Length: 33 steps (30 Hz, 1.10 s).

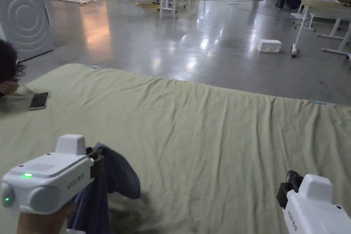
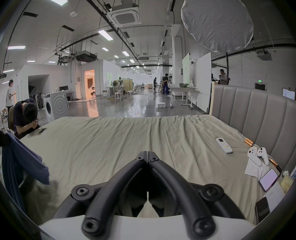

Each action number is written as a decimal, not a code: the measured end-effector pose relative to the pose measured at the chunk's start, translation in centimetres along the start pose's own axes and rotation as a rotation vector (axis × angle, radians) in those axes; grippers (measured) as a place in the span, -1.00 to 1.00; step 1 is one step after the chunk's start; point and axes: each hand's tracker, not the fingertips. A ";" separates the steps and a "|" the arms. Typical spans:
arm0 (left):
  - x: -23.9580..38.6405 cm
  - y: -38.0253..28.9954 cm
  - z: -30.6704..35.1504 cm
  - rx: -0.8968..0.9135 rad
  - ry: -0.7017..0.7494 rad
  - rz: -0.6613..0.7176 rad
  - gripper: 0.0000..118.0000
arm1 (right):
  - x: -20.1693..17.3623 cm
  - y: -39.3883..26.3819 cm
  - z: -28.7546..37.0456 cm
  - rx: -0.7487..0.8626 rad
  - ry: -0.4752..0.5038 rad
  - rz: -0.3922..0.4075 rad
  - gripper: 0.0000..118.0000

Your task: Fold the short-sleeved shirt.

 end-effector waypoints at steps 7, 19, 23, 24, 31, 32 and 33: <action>6.9 8.5 1.3 0.172 -0.145 -0.025 -0.92 | 3.4 2.0 2.0 0.058 -0.044 -0.014 -1.00; 26.5 11.8 -1.5 0.170 -0.507 -0.151 -0.92 | 10.6 3.9 6.1 0.129 -0.171 0.006 -1.00; 32.3 7.3 -2.1 0.057 -0.595 -0.205 -0.92 | 12.8 3.8 7.0 0.126 -0.221 -0.004 -1.00; 33.2 5.7 -4.0 0.012 -0.610 -0.207 -0.92 | 13.3 3.7 7.2 0.123 -0.232 -0.009 -1.00; 37.0 -4.7 -5.5 -0.193 -0.636 -0.264 -0.86 | 15.5 2.2 8.0 0.078 -0.278 -0.020 -1.00; 37.2 -6.7 -7.1 -0.220 -0.633 -0.264 -0.72 | 15.6 1.9 8.0 0.069 -0.278 -0.021 -1.00; 37.2 -7.5 -7.3 -0.239 -0.636 -0.265 -0.59 | 15.7 1.7 8.0 0.062 -0.277 -0.023 -1.00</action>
